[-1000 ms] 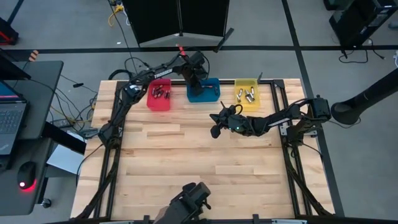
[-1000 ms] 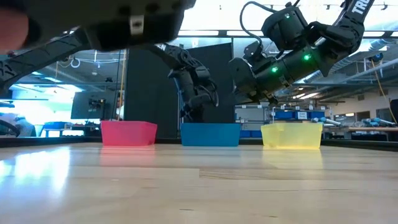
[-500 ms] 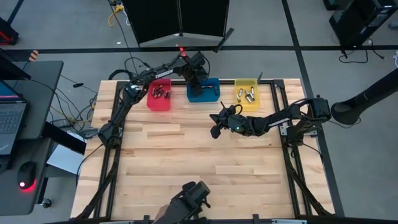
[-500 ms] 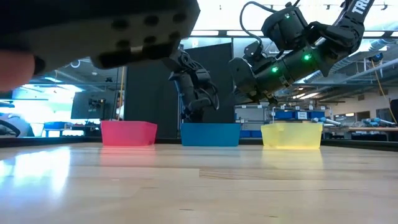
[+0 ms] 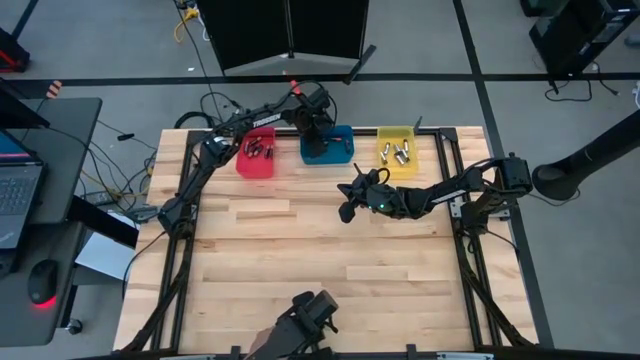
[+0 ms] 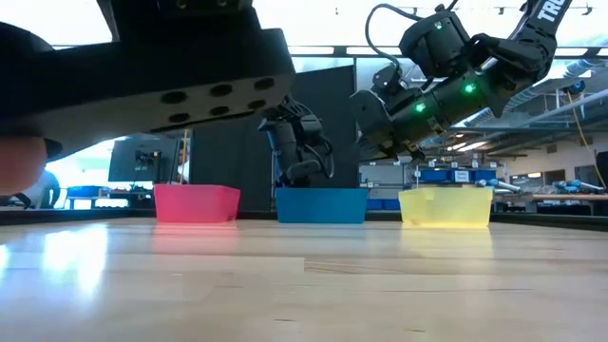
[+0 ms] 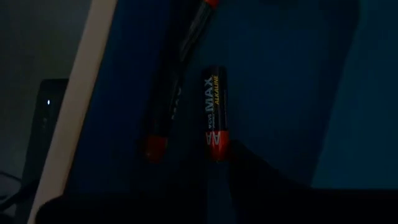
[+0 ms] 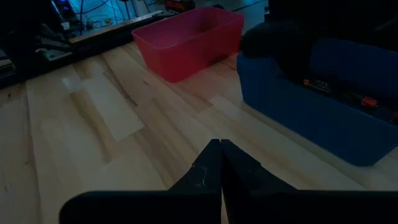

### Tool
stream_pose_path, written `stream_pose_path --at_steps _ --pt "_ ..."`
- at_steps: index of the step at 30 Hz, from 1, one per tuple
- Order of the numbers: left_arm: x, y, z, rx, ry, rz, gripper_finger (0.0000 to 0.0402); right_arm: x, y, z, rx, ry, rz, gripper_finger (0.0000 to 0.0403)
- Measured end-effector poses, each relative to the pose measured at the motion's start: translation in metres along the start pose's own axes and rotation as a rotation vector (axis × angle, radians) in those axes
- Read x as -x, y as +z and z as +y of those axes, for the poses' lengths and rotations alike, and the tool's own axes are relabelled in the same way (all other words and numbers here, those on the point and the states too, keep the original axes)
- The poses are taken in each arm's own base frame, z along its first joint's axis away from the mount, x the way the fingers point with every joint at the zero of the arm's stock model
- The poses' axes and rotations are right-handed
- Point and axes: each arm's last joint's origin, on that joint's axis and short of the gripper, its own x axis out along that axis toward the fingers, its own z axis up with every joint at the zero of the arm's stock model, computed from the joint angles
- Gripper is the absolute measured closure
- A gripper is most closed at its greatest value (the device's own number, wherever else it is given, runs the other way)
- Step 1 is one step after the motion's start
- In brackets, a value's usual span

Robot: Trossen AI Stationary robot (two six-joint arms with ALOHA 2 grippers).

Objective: Sort batteries
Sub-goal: Put the orange battery into the blue bin, then return to Home Position

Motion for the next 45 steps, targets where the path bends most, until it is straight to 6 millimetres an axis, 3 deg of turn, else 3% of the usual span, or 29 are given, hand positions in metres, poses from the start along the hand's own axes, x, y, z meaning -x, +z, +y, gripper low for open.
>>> stream_pose_path --at_steps 14,24,28,34,41,45 --pt "0.005 0.002 0.002 0.006 0.068 0.021 0.0302 0.000 -0.002 -0.001 0.009 -0.006 0.016 0.0395" --pt "0.035 0.022 -0.007 -0.003 0.090 -0.050 0.0300 0.000 -0.002 -0.001 0.009 -0.006 0.017 0.0395" --pt "0.042 0.026 -0.014 0.004 0.127 -0.052 0.0321 0.000 -0.002 -0.001 0.012 -0.006 0.018 0.0395" --pt "0.048 0.034 -0.022 0.022 0.137 -0.111 0.0390 0.000 -0.002 -0.001 0.018 -0.007 0.020 0.0395" --pt "0.055 0.044 -0.028 0.049 0.141 -0.221 0.0389 0.000 -0.003 -0.001 0.038 -0.008 0.025 0.0395" --pt "0.050 0.043 -0.034 0.064 0.145 -0.285 0.0391 0.000 -0.003 0.000 0.039 0.014 0.031 0.0395"
